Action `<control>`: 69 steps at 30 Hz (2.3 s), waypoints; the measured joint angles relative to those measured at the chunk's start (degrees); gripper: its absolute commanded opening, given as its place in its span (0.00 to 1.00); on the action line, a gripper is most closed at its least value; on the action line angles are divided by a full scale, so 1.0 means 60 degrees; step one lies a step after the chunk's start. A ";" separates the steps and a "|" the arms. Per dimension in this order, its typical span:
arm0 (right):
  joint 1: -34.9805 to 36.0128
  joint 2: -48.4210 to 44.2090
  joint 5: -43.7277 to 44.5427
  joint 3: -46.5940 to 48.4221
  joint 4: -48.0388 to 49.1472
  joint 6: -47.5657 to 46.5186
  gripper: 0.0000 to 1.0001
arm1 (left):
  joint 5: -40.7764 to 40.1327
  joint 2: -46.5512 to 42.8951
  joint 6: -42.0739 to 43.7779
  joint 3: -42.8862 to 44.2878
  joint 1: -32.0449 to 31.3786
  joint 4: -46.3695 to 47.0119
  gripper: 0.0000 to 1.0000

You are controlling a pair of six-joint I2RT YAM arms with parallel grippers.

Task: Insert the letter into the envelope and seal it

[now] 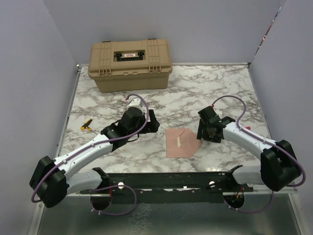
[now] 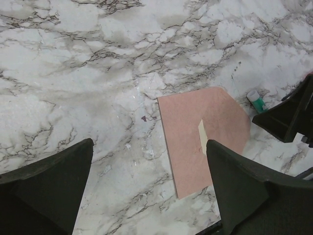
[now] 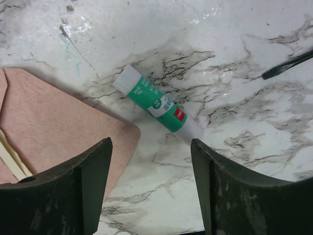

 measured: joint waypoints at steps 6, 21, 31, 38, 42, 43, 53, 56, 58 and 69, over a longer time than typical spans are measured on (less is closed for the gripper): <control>-0.0084 0.0266 0.0004 -0.0022 -0.0018 0.0073 0.69 | 0.0189 -0.0368 -0.0004 -0.0331 0.0004 0.0007 0.99; -0.1060 0.0984 -0.0331 0.0499 0.0576 -0.0590 0.65 | 0.1100 -0.0951 -0.0004 -0.0765 0.0036 0.0076 0.99; -0.1188 0.1075 -0.1166 -0.0044 0.0918 -0.0747 0.57 | 0.1676 -0.0951 -0.0025 -0.0769 0.0036 0.0164 0.99; -0.1188 0.1078 -0.1155 0.0033 0.0444 -0.0648 0.52 | 0.1887 -0.0965 -0.0146 -0.0794 0.0036 0.0310 0.99; -0.1188 0.1078 -0.1158 0.0062 0.0095 -0.0645 0.37 | 0.2044 -0.0973 -0.0193 -0.0812 0.0036 0.0412 0.99; -0.1188 0.1078 -0.1162 0.0062 0.0018 -0.0648 0.34 | 0.2084 -0.0976 -0.0204 -0.0827 0.0036 0.0426 0.99; -0.1188 0.0903 -0.1355 0.0018 -0.0051 -0.0718 0.03 | 0.2353 -0.1005 -0.0328 -0.1002 0.0036 0.0514 0.99; -0.1188 0.0627 -0.1443 0.0036 -0.0036 -0.0838 0.01 | 0.2444 -0.0889 -0.0331 -0.0969 0.0036 0.0630 0.99; -0.1188 0.0113 -0.1672 0.0051 0.0036 -0.1038 0.00 | 0.2561 -0.0674 -0.0328 -0.0882 0.0036 0.0699 0.99; -0.0962 -0.2699 -0.5792 -0.0299 0.2918 -0.3435 0.01 | 0.4350 0.1402 -0.0922 0.0015 0.0240 0.3089 0.99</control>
